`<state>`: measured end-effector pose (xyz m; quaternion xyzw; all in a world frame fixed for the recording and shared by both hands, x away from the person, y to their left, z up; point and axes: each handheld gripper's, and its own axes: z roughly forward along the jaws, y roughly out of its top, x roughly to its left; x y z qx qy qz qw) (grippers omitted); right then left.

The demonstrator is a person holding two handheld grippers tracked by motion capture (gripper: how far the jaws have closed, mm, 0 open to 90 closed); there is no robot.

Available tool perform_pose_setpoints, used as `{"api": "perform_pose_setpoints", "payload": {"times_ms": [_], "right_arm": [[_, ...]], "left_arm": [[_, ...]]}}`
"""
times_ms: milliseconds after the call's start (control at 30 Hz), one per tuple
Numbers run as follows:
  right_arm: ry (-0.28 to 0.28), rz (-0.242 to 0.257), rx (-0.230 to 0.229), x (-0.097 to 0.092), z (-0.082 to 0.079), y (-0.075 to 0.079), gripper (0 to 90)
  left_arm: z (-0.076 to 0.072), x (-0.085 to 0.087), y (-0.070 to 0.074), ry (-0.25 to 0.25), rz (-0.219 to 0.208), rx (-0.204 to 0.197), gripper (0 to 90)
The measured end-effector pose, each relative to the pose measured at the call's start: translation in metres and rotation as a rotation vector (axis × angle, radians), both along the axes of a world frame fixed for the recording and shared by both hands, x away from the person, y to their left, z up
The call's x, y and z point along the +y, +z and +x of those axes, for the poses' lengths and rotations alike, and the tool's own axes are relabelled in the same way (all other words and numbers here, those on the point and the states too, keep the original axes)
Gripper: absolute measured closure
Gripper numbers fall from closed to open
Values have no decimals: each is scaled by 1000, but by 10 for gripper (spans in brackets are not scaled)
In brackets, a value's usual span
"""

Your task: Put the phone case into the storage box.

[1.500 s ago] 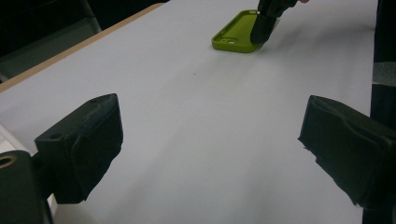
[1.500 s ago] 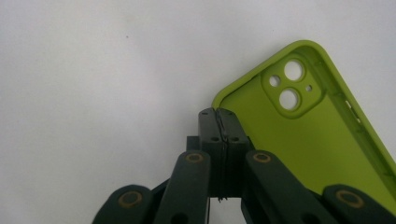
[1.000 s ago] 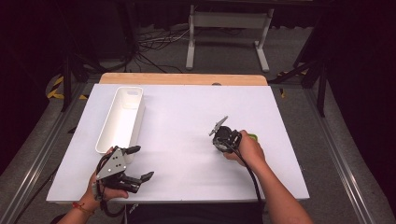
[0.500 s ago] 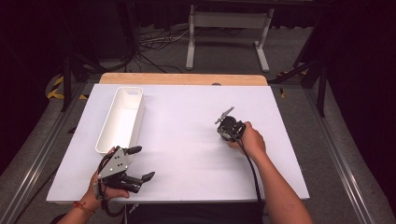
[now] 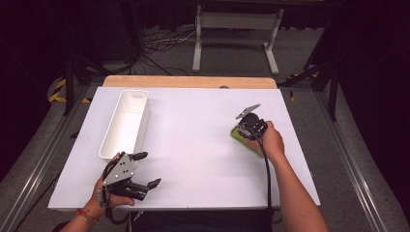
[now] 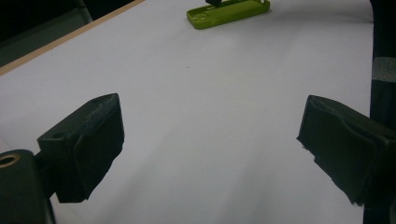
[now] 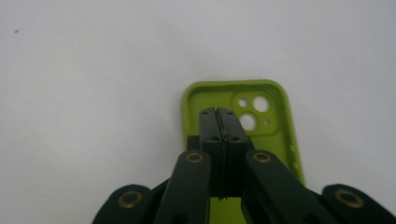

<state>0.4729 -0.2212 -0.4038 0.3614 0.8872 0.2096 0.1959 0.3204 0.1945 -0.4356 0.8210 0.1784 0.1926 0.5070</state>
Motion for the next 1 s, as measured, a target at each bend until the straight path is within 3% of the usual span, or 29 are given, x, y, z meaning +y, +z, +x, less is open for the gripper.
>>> {"api": "perform_pose_setpoints", "payload": {"times_ms": [67,267,433,600,1000], "right_arm": [[-12,11,-31,-11,-2,4,900],[-56,14,-65,-33,-4,10,900],[-117,19,-61,-60,-2,5,900],[-148,24,-59,-71,2,1,900],[-164,11,-77,-64,17,-11,900]], "left_arm": [[0,0,0,0,-2,2,78],[-1,-1,0,-3,6,0,84],[-1,0,0,-7,11,5,95],[-1,1,1,1,9,0,89],[0,2,0,-4,9,6,86]]}}
